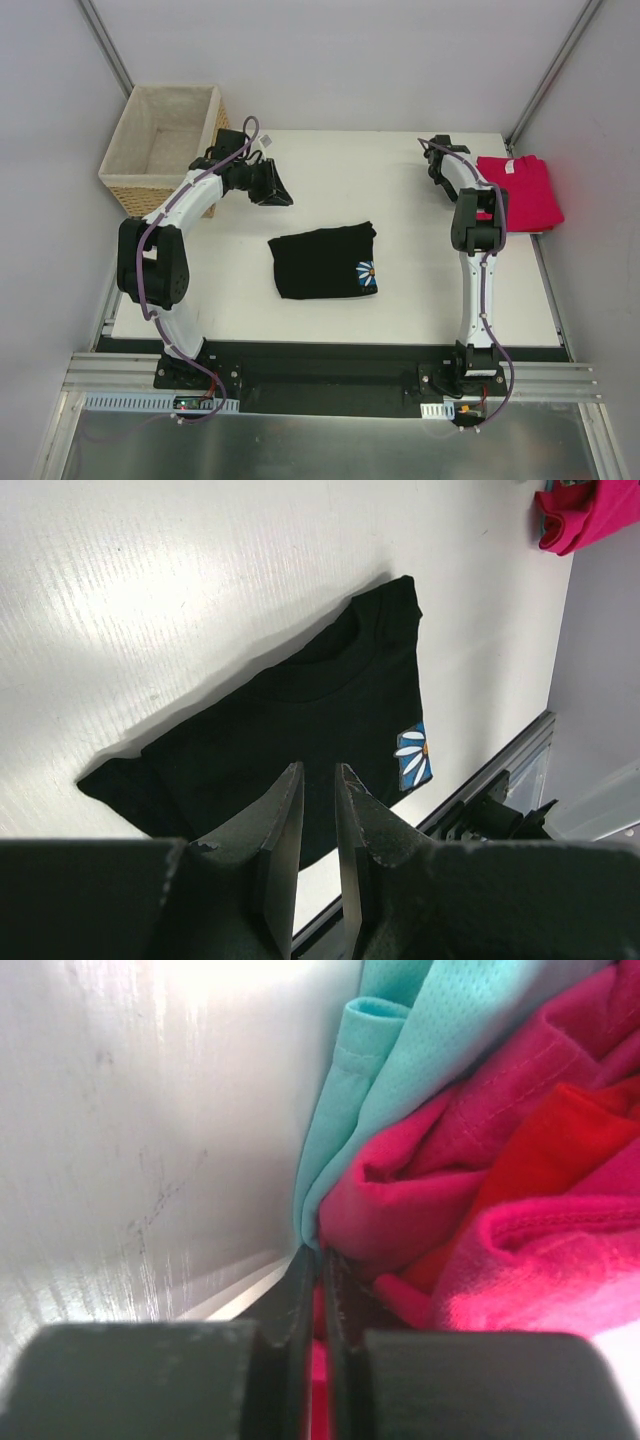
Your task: Fold and stack the t-shirts
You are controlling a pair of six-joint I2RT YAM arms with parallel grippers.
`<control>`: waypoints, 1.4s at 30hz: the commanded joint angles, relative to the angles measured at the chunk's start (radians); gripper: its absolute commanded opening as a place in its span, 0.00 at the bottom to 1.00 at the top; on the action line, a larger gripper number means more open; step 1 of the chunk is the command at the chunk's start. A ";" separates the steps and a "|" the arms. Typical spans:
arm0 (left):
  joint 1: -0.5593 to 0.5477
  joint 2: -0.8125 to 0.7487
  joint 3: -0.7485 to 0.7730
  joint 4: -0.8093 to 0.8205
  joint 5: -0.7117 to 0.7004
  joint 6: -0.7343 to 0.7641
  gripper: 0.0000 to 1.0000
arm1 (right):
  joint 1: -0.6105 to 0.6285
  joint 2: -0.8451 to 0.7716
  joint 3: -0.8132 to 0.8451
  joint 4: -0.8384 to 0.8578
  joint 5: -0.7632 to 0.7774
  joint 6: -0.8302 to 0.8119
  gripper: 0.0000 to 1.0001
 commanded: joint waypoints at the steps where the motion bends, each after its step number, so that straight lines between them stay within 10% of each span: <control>1: 0.008 -0.011 0.050 0.001 0.024 -0.009 0.18 | -0.009 -0.050 -0.028 -0.059 -0.047 0.036 0.01; 42: 0.022 -0.171 -0.016 -0.003 0.018 -0.012 0.17 | 0.316 -0.231 -0.153 -0.327 -0.421 0.378 0.00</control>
